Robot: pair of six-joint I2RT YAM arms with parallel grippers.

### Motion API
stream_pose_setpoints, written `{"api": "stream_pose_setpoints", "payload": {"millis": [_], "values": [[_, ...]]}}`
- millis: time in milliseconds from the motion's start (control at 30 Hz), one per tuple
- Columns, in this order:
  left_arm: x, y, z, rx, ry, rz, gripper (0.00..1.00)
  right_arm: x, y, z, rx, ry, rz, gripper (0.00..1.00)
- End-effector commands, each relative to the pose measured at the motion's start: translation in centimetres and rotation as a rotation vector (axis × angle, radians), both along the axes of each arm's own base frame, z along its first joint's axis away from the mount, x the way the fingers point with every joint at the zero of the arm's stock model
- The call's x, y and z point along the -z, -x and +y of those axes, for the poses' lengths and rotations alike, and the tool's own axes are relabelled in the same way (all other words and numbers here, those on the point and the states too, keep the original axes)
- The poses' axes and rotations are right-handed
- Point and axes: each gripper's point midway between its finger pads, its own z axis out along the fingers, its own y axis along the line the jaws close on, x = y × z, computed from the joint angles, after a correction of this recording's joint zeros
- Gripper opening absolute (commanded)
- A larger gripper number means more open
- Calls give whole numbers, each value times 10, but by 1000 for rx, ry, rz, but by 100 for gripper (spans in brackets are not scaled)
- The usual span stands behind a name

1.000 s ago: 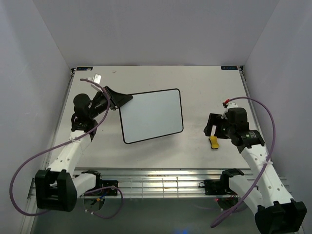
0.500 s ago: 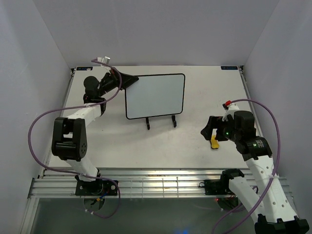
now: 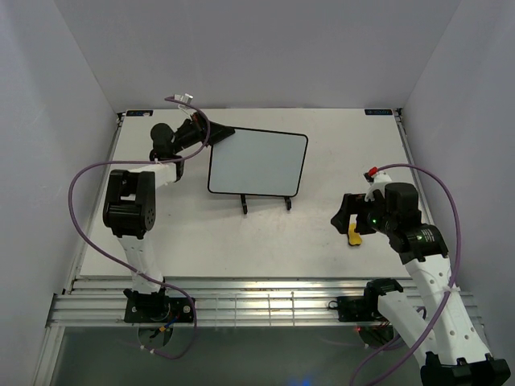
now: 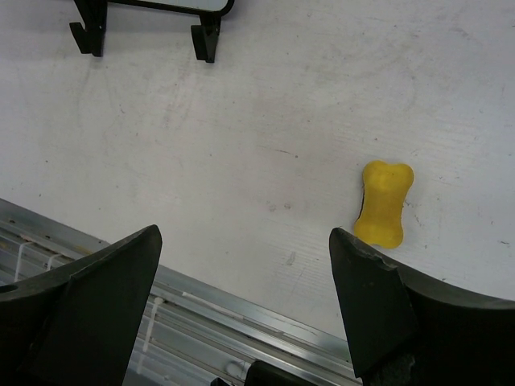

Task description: Erase the whiteboard

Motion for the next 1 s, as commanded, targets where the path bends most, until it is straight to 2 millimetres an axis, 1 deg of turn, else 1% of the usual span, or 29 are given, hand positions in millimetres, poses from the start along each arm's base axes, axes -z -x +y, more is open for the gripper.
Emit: {"api": "stream_pose_setpoints", "payload": {"millis": [0,133,200,267,400,500,633,800,967], "values": [[-44,14,-5,10,50,-133,0,-9,-4,3,-24,-3,-24,90],[-38,10,-7,3,55,-126,0,-15,-5,4,-31,-10,-41,90],[-31,8,-7,8,53,-119,0,-14,-3,4,-35,-7,-38,90],[-34,9,-8,15,66,-150,0,-14,-3,3,-36,-1,-39,90],[-21,5,-10,38,57,-149,0,-15,-2,3,-44,1,-42,90],[-15,5,-14,64,49,-160,0,-17,-3,4,-48,0,-49,90],[0,0,-17,65,15,-167,0,-15,-3,4,-52,1,-48,90],[4,4,-17,61,18,-221,0,-14,-3,4,-53,1,-50,90],[14,-1,-16,69,-7,-237,0,-16,-2,5,-62,-4,-55,90]]}}
